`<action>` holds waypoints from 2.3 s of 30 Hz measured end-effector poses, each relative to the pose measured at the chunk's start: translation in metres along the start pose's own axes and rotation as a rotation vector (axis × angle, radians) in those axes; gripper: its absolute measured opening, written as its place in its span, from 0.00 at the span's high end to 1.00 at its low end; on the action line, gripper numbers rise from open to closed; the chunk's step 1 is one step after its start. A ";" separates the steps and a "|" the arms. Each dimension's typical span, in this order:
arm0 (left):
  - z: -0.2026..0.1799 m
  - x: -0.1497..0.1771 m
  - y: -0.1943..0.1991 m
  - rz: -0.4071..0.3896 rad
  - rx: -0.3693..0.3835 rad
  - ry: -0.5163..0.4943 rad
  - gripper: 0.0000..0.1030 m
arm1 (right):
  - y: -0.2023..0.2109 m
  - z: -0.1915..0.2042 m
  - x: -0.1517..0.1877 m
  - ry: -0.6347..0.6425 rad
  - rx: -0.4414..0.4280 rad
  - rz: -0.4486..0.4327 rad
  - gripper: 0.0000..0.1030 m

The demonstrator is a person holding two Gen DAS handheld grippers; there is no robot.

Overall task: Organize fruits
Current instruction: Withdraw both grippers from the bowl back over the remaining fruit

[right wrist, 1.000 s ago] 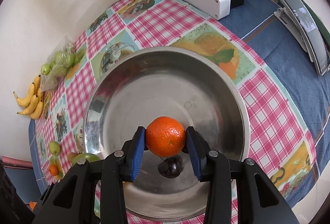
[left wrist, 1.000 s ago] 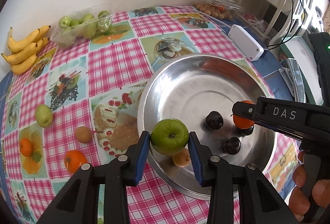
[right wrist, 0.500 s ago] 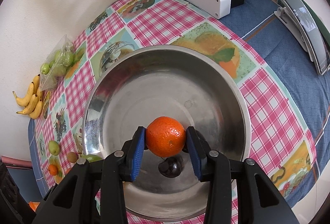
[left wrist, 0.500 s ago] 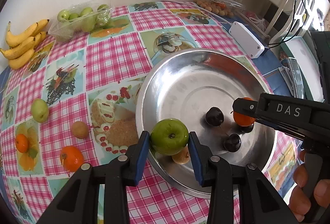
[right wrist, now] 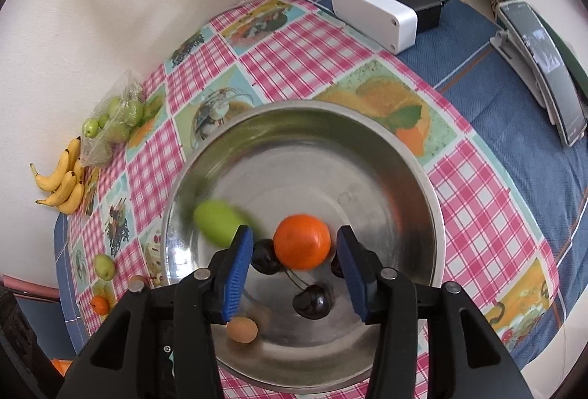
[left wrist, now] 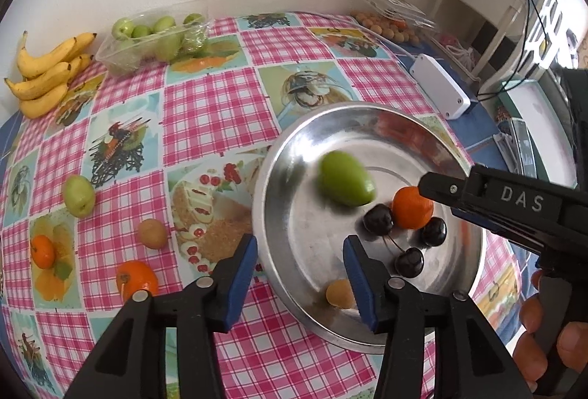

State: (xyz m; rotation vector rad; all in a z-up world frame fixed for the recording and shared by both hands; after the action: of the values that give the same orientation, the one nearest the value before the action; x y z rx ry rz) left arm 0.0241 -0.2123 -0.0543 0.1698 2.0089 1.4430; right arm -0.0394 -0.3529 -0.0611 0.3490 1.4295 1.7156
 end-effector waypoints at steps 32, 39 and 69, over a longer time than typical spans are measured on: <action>0.155 0.007 0.013 0.009 -0.115 0.481 0.25 | -0.008 0.062 0.025 0.303 0.105 0.019 0.35; 0.159 0.008 0.012 0.015 -0.140 0.478 0.08 | -0.016 0.062 0.027 0.317 0.125 0.038 0.18; 0.158 0.009 0.009 0.024 -0.218 0.345 0.00 | -0.022 0.057 0.029 0.302 0.180 0.060 0.03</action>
State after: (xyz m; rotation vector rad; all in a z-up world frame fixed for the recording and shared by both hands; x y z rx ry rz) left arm 0.1044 -0.0780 -0.0788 -0.1603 2.0984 1.7927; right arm -0.0085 -0.2943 -0.0723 0.2378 1.8156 1.7464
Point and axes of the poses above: each gripper's, at about its wrist camera, not at the fingertips, and y roughly against the way its jaws point, z to its left, x to its underside, the point moved 7 cm from there along -y, roughly the way its jaws point, and after that the axes turned 2 degrees about y, right-handed, at the moved point
